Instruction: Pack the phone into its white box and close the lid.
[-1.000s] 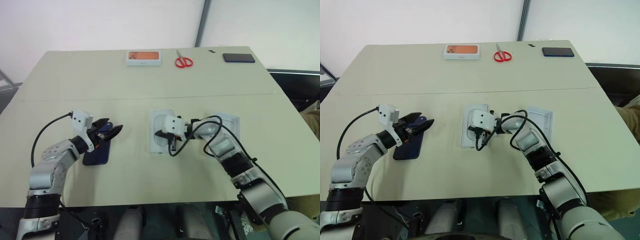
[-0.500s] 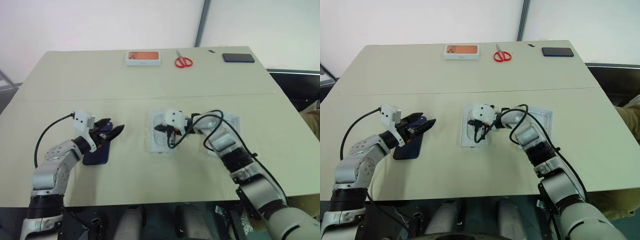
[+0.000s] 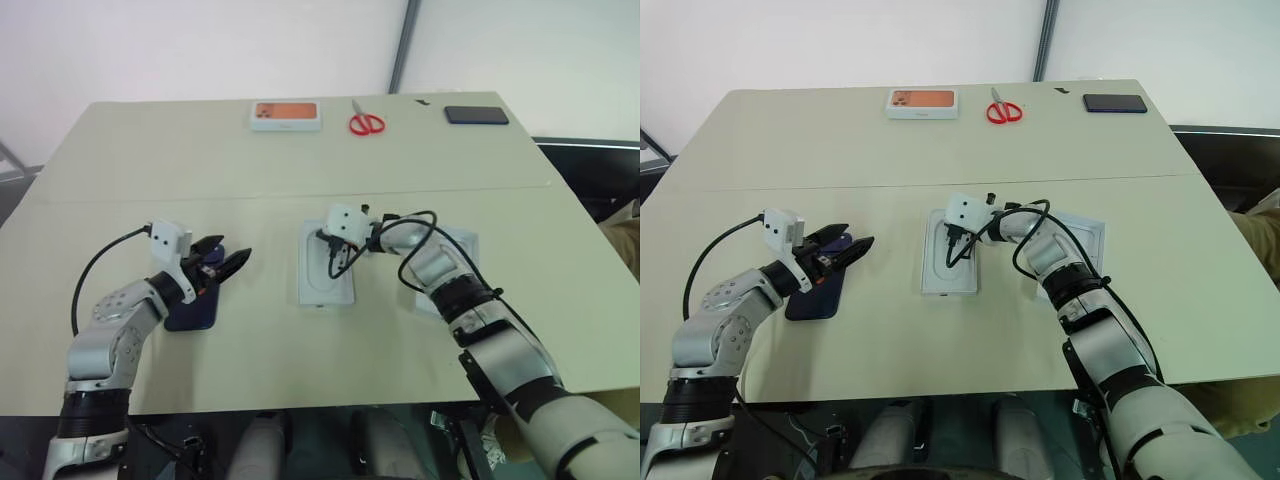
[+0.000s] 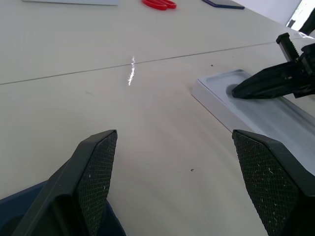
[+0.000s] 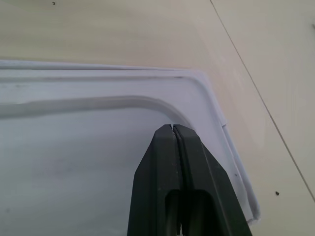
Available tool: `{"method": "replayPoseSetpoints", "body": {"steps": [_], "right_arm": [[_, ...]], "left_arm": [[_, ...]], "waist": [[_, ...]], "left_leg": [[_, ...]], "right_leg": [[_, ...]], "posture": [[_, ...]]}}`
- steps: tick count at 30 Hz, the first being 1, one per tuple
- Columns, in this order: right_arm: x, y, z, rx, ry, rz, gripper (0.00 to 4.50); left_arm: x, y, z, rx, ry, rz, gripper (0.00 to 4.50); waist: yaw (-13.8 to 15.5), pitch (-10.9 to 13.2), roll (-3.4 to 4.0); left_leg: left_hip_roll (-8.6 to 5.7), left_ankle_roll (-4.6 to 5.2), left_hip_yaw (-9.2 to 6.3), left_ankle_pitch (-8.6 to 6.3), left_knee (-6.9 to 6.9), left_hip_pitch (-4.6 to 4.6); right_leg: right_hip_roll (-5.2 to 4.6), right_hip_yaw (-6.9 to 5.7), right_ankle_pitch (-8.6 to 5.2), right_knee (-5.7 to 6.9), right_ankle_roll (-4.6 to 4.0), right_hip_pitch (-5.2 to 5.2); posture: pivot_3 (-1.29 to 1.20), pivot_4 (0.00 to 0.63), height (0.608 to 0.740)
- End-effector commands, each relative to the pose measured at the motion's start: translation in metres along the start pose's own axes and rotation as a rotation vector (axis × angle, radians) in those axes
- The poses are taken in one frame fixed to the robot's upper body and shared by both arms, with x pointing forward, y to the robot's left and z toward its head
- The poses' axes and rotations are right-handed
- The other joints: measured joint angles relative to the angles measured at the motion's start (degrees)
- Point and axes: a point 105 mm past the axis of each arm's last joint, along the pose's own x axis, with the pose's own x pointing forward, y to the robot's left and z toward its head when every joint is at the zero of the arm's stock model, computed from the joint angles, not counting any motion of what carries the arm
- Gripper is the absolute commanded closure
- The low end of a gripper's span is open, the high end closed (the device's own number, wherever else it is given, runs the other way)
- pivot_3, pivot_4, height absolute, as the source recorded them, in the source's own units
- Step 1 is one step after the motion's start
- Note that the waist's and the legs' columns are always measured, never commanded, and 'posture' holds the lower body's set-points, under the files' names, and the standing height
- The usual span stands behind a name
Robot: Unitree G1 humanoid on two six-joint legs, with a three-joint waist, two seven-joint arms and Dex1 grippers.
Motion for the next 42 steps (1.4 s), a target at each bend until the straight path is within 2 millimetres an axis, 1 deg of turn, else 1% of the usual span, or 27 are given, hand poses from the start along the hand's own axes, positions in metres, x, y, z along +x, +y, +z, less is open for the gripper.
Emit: {"method": "replayPoseSetpoints", "body": {"steps": [1,4,6,12,14,18,24,26,29,32,36,37,39,42], "right_arm": [[0.0,0.012,0.006,-0.044,-0.017,0.091,4.46],[-0.002,0.027,0.003,-0.044,-0.012,0.172,4.46],[-0.003,0.032,0.002,-0.054,-0.011,0.186,4.46],[-0.002,0.011,0.013,-0.032,-0.049,0.062,4.46],[-0.003,0.008,0.018,-0.025,-0.072,0.05,4.46],[-0.006,0.002,0.022,0.001,-0.096,0.026,4.46],[-0.019,-0.004,0.035,0.044,-0.139,0.039,4.46],[-0.021,-0.004,0.03,0.018,-0.111,0.04,4.46],[-0.02,0.001,0.015,-0.05,-0.039,0.052,4.46],[-0.016,0.01,0.001,-0.089,0.012,0.075,4.46],[-0.012,0.021,-0.009,-0.144,0.051,0.108,4.46],[-0.011,0.022,-0.007,-0.138,0.041,0.11,4.46],[-0.01,0.018,0.003,-0.111,-0.002,0.094,4.46],[-0.011,0.002,0.021,-0.034,-0.08,0.031,4.46]], "left_arm": [[-0.002,-0.001,0.013,0.047,-0.034,0.0,0.55],[-0.002,0.0,0.014,0.049,-0.036,0.006,0.55],[-0.002,0.0,0.014,0.049,-0.037,0.007,0.55],[-0.001,-0.001,0.013,0.04,-0.036,0.005,0.55],[-0.001,0.0,0.013,0.04,-0.034,0.007,0.55],[-0.002,0.002,0.013,0.043,-0.033,0.01,0.55],[-0.002,0.001,0.013,0.039,-0.032,0.008,0.55],[-0.002,0.001,0.013,0.039,-0.031,0.006,0.55],[-0.002,0.001,0.013,0.041,-0.032,0.003,0.55],[-0.003,0.003,0.014,0.043,-0.031,0.005,0.55],[-0.006,0.006,0.015,0.051,-0.025,0.013,0.55],[-0.007,0.007,0.015,0.052,-0.022,0.017,0.55],[-0.011,0.012,0.016,0.047,-0.015,0.032,0.55],[-0.019,0.022,0.017,0.032,0.011,0.061,0.55]], "waist": [[0.01,0.0,0.0],[0.0,0.0,0.0],[-0.05,-0.01,0.0],[-0.07,0.0,0.0],[0.0,0.0,0.0],[0.02,0.0,0.0],[0.01,0.0,0.01],[0.05,0.0,0.01],[0.1,0.0,0.01],[0.07,0.0,0.01],[-0.04,0.0,0.01],[-0.03,0.0,0.01],[-0.04,0.0,0.01],[-0.11,0.0,0.01]], "left_leg": [[0.0,0.0,0.0,0.0,0.0,0.0],[0.0,0.0,-0.01,0.0,0.02,0.03],[0.0,0.0,-0.02,0.0,0.02,0.06],[0.02,-0.02,-0.03,0.02,0.05,0.14],[0.02,-0.03,-0.04,0.02,0.06,0.13],[0.03,-0.03,-0.03,0.02,0.05,0.12],[0.04,-0.03,-0.03,0.02,0.03,0.07],[0.04,-0.03,-0.04,0.02,0.03,0.07],[0.03,-0.03,-0.03,0.02,0.04,0.07],[0.02,-0.03,-0.02,0.02,0.05,0.07],[0.03,-0.03,-0.01,0.02,0.02,0.08],[0.03,-0.04,-0.01,0.02,0.02,0.09],[0.04,-0.03,-0.01,0.02,0.03,0.09],[0.09,-0.04,-0.03,0.02,0.04,0.1]], "right_leg": [[0.0,0.0,0.0,0.0,0.0,0.01],[-0.01,0.0,0.0,0.0,0.0,0.06],[0.0,-0.01,0.0,0.02,0.0,0.09],[0.05,0.0,0.03,0.11,-0.05,0.11],[0.06,0.0,0.04,0.11,-0.06,0.11],[0.06,0.01,0.04,0.11,-0.06,0.09],[0.06,0.01,0.04,0.11,-0.06,0.04],[0.06,0.0,0.04,0.11,-0.06,0.04],[0.06,0.0,0.04,0.11,-0.06,0.04],[0.06,0.0,0.04,0.1,-0.06,0.05],[0.06,0.02,0.04,0.11,-0.06,0.03],[0.07,0.02,0.04,0.11,-0.06,0.05],[0.08,0.02,0.04,0.11,-0.06,0.06],[0.16,0.03,0.04,0.11,-0.08,0.06]], "posture": [[0.0,0.15,0.74],[0.0,0.15,0.74],[0.0,0.15,0.74],[0.0,0.15,0.74],[0.0,0.15,0.74],[0.0,0.15,0.74],[0.0,0.15,0.74],[0.0,0.15,0.74],[0.0,0.15,0.74],[0.0,0.15,0.74],[0.0,0.15,0.74],[0.0,0.15,0.74],[0.0,0.15,0.74],[0.0,0.15,0.74]]}}
